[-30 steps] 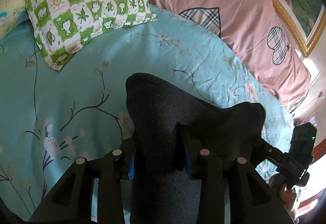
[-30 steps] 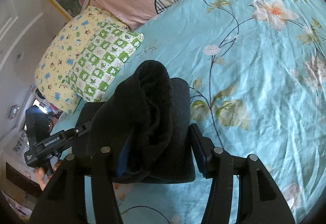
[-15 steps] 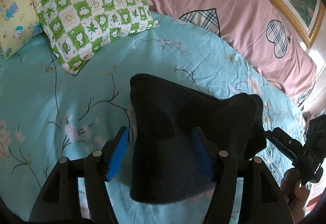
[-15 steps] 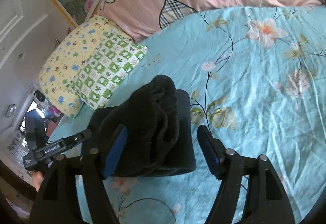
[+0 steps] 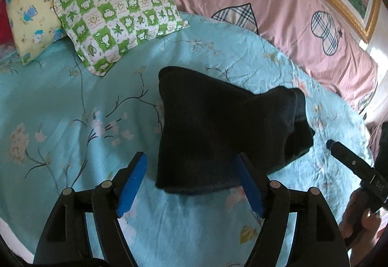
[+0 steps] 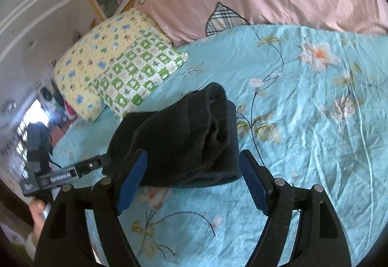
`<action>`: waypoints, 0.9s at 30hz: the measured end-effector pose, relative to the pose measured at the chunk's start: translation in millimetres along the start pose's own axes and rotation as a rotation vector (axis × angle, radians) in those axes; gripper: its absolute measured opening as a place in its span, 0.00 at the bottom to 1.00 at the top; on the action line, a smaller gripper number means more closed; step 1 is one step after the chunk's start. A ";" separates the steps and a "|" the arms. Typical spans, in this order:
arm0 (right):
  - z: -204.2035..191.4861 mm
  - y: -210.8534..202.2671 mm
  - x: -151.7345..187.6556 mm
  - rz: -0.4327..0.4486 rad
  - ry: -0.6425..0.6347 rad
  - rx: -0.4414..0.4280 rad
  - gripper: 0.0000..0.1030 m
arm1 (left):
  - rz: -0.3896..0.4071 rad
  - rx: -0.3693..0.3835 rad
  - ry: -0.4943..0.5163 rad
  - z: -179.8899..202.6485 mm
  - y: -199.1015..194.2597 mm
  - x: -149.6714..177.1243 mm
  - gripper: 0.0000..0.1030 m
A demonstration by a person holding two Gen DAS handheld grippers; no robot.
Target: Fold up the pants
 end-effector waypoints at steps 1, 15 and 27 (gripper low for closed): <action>-3.6 -0.1 1.8 -0.010 -0.024 0.007 0.77 | 0.005 -0.009 0.013 1.2 -3.3 3.7 0.75; -31.4 -6.9 17.9 -0.103 -0.261 0.075 0.88 | 0.069 -0.139 0.133 15.0 -21.7 29.1 0.80; -28.4 -0.5 24.0 -0.136 -0.287 0.101 0.89 | 0.096 -0.177 0.173 25.6 -27.7 33.8 0.83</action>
Point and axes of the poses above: each gripper's, at about its wrist camera, not at the fingertips, and y roughly the way its jaws point, z to its right, x to its underside, the point moved 4 cm from there along y, roughly the way its jaws point, and after that the axes turned 12 degrees about -x, right-handed, at the moved point
